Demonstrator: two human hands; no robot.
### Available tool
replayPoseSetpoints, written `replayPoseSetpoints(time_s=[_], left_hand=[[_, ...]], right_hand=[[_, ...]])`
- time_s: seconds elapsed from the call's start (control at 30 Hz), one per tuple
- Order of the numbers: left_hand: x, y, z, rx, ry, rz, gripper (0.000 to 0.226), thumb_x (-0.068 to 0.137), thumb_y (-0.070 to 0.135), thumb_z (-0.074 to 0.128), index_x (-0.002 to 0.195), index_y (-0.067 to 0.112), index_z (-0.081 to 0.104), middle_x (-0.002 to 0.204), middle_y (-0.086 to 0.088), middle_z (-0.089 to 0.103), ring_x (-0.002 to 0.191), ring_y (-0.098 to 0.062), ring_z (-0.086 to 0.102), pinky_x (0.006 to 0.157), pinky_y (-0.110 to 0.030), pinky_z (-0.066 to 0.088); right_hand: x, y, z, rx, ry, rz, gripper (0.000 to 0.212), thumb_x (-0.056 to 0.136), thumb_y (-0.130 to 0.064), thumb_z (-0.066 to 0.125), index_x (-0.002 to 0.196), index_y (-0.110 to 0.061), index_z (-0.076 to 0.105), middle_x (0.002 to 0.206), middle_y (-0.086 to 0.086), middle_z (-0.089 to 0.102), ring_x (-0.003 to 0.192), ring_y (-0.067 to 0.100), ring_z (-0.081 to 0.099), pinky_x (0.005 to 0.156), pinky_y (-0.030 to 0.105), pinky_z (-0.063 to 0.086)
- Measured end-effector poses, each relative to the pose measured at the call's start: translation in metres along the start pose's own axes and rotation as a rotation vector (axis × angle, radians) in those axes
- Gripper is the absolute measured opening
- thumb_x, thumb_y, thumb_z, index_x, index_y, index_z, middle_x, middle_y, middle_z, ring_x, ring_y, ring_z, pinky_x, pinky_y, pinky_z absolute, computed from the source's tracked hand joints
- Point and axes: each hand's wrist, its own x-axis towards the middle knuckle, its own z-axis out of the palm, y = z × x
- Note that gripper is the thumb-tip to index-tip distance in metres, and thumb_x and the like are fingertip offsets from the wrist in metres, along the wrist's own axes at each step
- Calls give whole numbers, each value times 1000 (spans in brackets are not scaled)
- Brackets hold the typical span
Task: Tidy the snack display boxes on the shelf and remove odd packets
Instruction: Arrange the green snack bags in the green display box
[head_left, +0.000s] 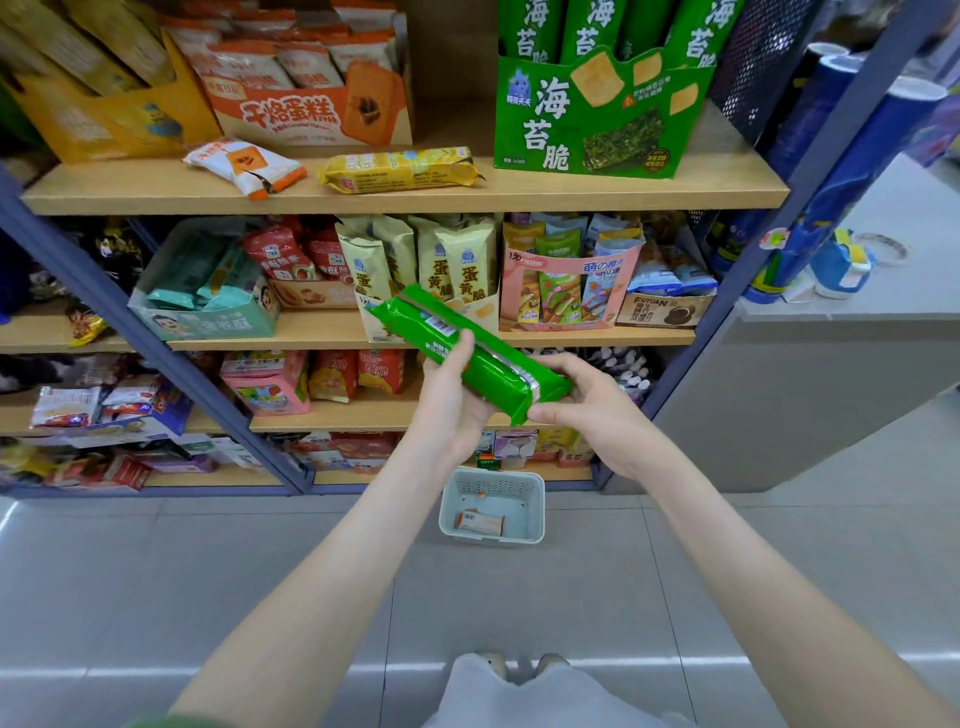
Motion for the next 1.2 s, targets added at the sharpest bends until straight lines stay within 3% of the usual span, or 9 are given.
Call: replayPoseSetpoints(time_s=[0.13, 0.2, 0.3, 0.47, 0.73, 0.83, 0.93, 1.07, 1.2], left_hand=[[-9, 1, -2, 277, -97, 46, 56, 96, 9, 57, 143, 23, 29, 134, -11, 55, 116, -31, 61, 92, -59, 51], [-14, 0, 1, 406, -148, 69, 51, 96, 9, 57, 137, 26, 32, 129, -6, 58, 111, -27, 63, 91, -60, 51], [-21, -3, 8, 510, -216, 85, 47, 96, 11, 57, 133, 33, 36, 129, -2, 58, 112, -21, 62, 89, -54, 54], [-22, 2, 12, 561, -243, 89, 41, 95, 13, 60, 119, 43, 45, 129, -1, 60, 110, -21, 64, 82, -44, 58], [-19, 16, 8, 678, -350, 93, 53, 102, 28, 45, 149, 43, 26, 140, 5, 53, 124, -19, 56, 98, -47, 50], [-16, 26, 4, 786, -394, 188, 60, 101, 25, 48, 150, 46, 20, 143, 10, 51, 125, -13, 54, 105, -49, 45], [-15, 36, 8, 997, -371, 361, 84, 90, 25, 68, 150, 49, 15, 140, 19, 50, 125, -3, 52, 108, -39, 42], [-7, 42, 27, 1315, -316, 647, 93, 78, 35, 78, 152, 37, 21, 143, 9, 44, 128, -5, 40, 103, -29, 36], [9, 57, 59, 1470, -419, 840, 84, 82, 40, 73, 151, 30, 26, 129, 10, 40, 115, 1, 35, 93, -10, 27]], right_hand=[[-4, -9, -8, -141, -42, 50, 46, 83, -32, 72, 125, -27, 57, 130, -5, 59, 114, 7, 58, 98, 29, 48], [-5, -13, -3, -158, -14, 1, 49, 86, -35, 70, 131, -33, 52, 135, -10, 57, 120, 1, 54, 103, 26, 43], [-3, -13, 7, -191, 22, -65, 54, 90, -22, 67, 137, -37, 44, 130, -23, 55, 120, -7, 51, 107, 27, 40], [-4, -13, 0, -9, 25, 3, 47, 98, -2, 48, 143, -17, 45, 131, -5, 61, 119, 10, 59, 101, 33, 48], [-1, -23, 2, 83, 23, 18, 37, 100, -3, 43, 126, -26, 57, 116, -7, 70, 112, 12, 63, 98, 34, 50], [2, -31, 3, 78, -26, 39, 34, 100, -29, 47, 130, -19, 57, 125, -2, 66, 120, 17, 59, 103, 41, 47], [8, -46, 4, 27, -36, 65, 75, 79, -68, 60, 138, -22, 50, 135, -7, 58, 121, 11, 57, 105, 44, 44], [17, -68, 7, -196, 139, -101, 52, 81, -31, 75, 123, -38, 44, 118, -22, 58, 108, -7, 54, 96, 23, 44], [18, -92, -17, -190, 344, -260, 42, 82, -13, 75, 110, -36, 54, 108, -20, 64, 99, -7, 60, 91, 22, 47]])
